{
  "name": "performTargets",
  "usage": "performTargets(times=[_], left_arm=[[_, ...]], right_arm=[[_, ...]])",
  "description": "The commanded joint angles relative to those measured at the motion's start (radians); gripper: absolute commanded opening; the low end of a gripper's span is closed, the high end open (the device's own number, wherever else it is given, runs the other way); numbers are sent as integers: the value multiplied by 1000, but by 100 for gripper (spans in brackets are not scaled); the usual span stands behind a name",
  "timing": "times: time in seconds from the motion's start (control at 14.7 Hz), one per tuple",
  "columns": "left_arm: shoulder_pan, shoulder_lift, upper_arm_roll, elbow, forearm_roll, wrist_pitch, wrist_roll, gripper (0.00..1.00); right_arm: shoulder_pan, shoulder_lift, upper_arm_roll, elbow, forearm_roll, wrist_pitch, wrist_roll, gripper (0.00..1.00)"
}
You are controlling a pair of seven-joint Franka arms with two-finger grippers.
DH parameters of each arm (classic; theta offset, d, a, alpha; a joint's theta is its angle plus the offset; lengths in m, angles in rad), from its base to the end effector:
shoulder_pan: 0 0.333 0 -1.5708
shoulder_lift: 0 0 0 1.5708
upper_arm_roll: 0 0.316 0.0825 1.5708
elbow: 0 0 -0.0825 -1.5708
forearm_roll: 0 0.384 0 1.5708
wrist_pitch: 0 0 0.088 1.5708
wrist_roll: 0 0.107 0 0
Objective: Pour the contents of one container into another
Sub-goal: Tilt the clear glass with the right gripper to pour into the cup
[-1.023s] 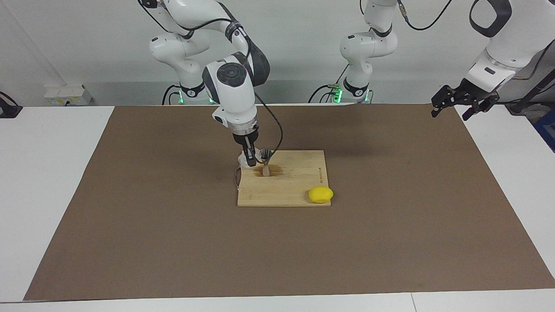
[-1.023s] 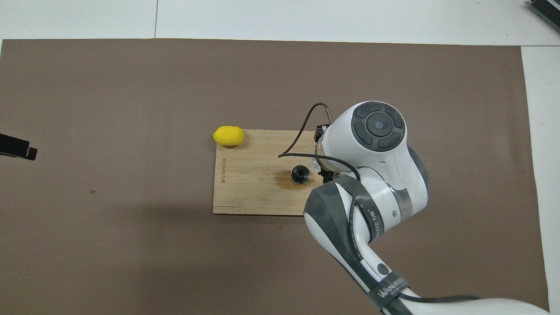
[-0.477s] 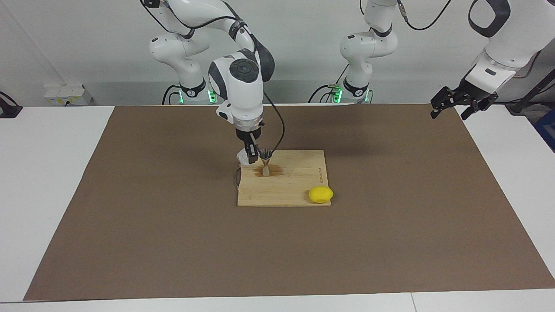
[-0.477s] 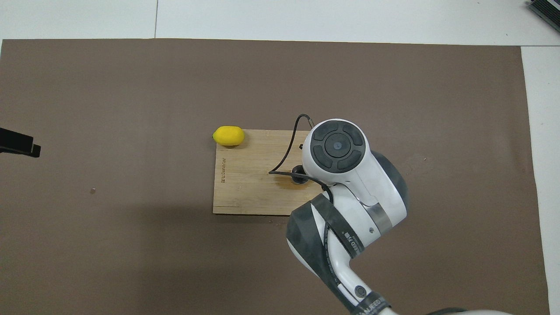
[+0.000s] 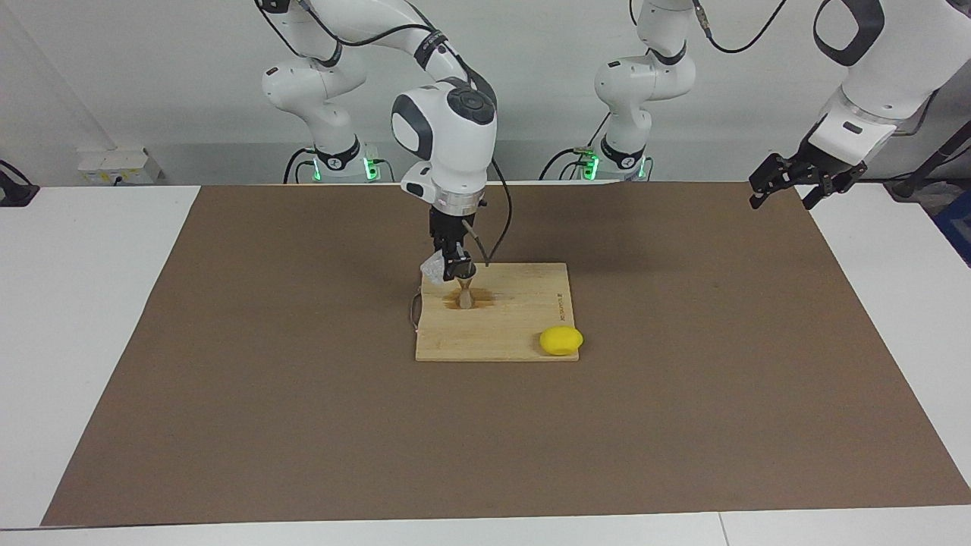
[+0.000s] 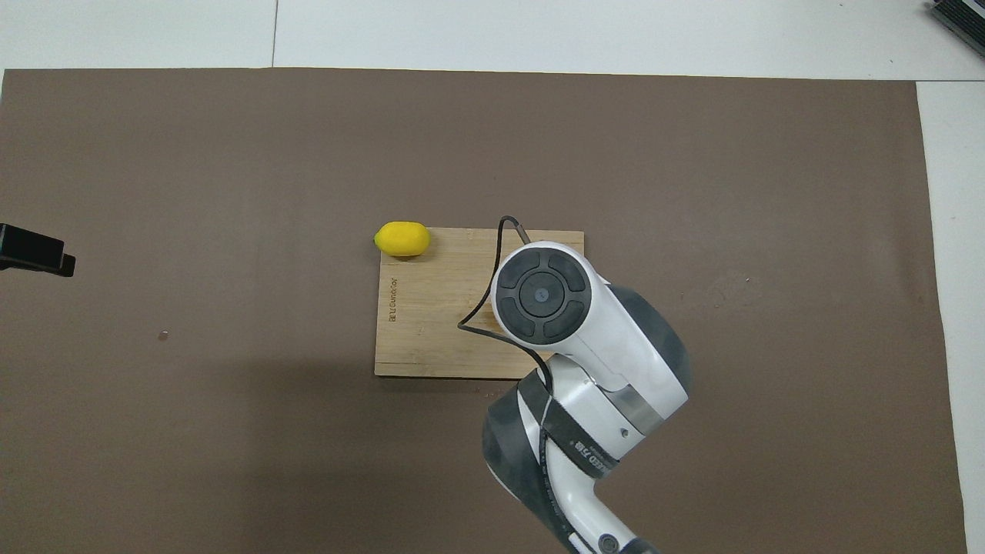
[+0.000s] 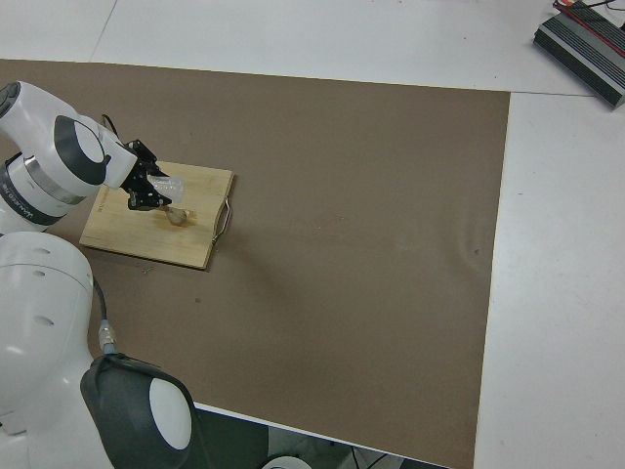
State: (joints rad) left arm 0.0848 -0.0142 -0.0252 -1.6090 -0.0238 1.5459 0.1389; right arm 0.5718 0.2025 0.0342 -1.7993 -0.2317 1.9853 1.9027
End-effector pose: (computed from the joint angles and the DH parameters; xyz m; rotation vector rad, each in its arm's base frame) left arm 0.5457 0.0299 0.6123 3.1101 -0.1234 -0.0721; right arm 0.5140 0.3374 0.4335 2.5149 -1.7242 0.2895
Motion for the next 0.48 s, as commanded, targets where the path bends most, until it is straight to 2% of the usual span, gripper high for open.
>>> performTargets(times=[0.0, 0.27, 0.41], left_arm=[[-14, -21, 8, -12, 22, 2, -16, 100], [-23, -23, 19, -14, 22, 0, -31, 100], [-103, -24, 101, -14, 22, 0, -44, 100]], right_arm=[[11, -31, 6, -29, -64, -11, 32, 1], [8, -29, 7, -23, -66, -13, 32, 1], [8, -28, 7, -23, -57, -13, 33, 1]])
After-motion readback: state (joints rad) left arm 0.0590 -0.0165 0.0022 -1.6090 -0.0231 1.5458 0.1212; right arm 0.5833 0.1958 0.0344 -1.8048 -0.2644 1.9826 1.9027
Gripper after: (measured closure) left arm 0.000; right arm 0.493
